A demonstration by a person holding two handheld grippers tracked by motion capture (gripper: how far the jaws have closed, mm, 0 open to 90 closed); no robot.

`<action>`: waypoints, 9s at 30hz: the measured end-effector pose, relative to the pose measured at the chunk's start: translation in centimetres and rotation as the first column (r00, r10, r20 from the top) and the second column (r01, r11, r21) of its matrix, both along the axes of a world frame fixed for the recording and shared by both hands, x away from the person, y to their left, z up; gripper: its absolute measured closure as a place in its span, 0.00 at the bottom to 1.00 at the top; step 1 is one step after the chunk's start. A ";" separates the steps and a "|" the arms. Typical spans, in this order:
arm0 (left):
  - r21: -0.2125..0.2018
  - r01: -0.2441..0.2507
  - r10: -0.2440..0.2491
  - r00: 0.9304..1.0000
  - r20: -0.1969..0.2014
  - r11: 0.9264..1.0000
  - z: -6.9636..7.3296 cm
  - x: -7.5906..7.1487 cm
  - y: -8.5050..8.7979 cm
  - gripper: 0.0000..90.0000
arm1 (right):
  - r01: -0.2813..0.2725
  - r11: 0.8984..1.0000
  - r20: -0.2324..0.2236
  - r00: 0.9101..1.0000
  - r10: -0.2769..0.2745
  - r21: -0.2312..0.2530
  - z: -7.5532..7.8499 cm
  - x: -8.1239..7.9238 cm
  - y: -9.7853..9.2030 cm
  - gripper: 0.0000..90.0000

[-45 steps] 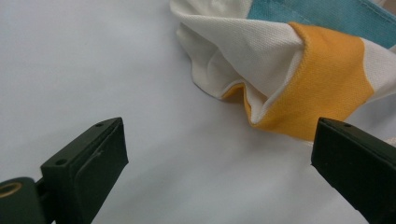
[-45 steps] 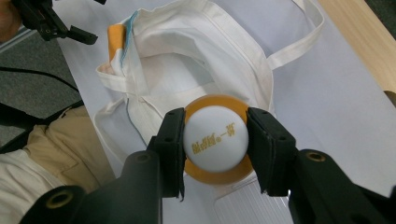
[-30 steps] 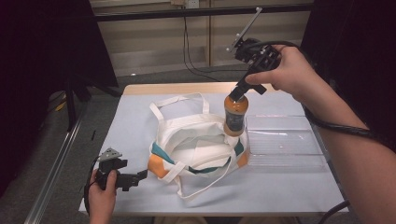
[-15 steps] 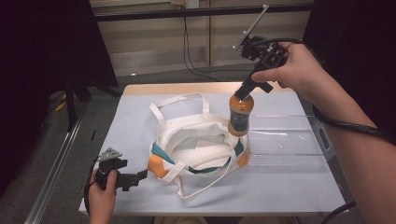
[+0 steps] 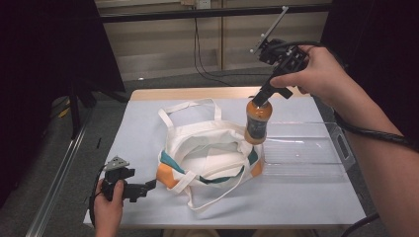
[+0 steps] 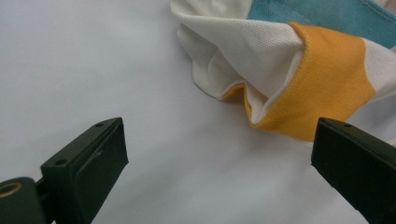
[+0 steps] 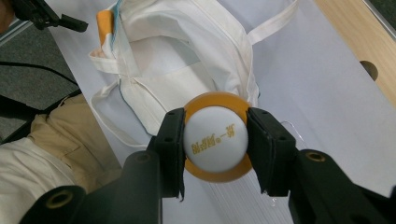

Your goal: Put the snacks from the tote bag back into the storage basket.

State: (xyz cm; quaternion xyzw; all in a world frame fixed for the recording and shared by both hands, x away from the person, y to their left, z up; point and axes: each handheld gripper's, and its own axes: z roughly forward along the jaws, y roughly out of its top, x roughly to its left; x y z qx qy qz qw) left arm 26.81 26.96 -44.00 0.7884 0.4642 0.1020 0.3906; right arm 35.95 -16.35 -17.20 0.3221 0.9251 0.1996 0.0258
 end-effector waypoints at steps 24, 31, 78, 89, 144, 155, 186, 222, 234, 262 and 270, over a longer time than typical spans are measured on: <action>0.001 -0.005 0.005 1.000 0.003 1.000 0.0 0.0 -0.2 0.04 | 0.041 0.999 -0.019 0.999 -0.041 -0.013 -0.4 -0.4 -2.4 0.66; 0.009 0.001 -0.001 1.000 0.003 1.000 0.0 0.1 -0.2 0.04 | 0.049 0.999 -0.025 0.998 -0.050 -0.019 -1.0 -0.6 -3.4 0.66; 0.005 -0.004 0.004 1.000 0.004 1.000 -0.1 0.1 -0.3 0.04 | 0.070 0.997 -0.070 0.995 -0.073 -0.045 -4.9 -1.0 -5.5 0.66; 0.010 -0.001 0.001 1.000 0.005 1.000 0.0 0.1 -0.3 0.04 | 0.068 0.997 -0.082 0.994 -0.071 -0.047 -6.2 -1.2 -5.6 0.66; 0.003 -0.018 0.018 1.000 0.018 1.000 0.2 0.0 0.1 0.04 | 0.056 0.995 -0.129 0.989 -0.066 -0.086 -10.8 -1.1 -5.6 0.66; 0.002 -0.016 0.016 1.000 0.017 1.000 0.2 0.1 0.1 0.04 | 0.048 0.994 -0.132 0.989 -0.061 -0.094 -11.5 -1.1 -5.6 0.66; 0.008 -0.015 0.015 1.000 0.020 1.000 0.3 0.0 0.2 0.04 | 0.039 0.994 -0.133 0.990 -0.053 -0.103 -12.7 -1.0 -5.2 0.66; 0.016 -0.013 0.013 1.000 0.016 1.000 0.3 -0.2 0.3 0.04 | 0.048 0.996 -0.069 0.996 -0.053 -0.079 -13.2 -1.2 -5.8 0.49; 0.016 -0.008 0.008 1.000 0.013 1.000 0.3 -0.2 0.5 0.04 | 0.091 0.994 -0.068 0.993 -0.095 -0.056 -13.4 -1.4 -6.1 0.23; 0.027 -0.003 0.003 1.000 0.000 1.000 0.1 -0.4 0.3 0.04 | 0.117 0.993 -0.060 0.991 -0.118 -0.009 -14.5 -3.1 -8.5 0.12; 0.026 -0.011 0.011 1.000 0.001 1.000 0.0 -0.5 0.2 0.04 | 0.119 0.993 -0.057 0.991 -0.119 0.000 -14.9 -3.6 -9.0 0.11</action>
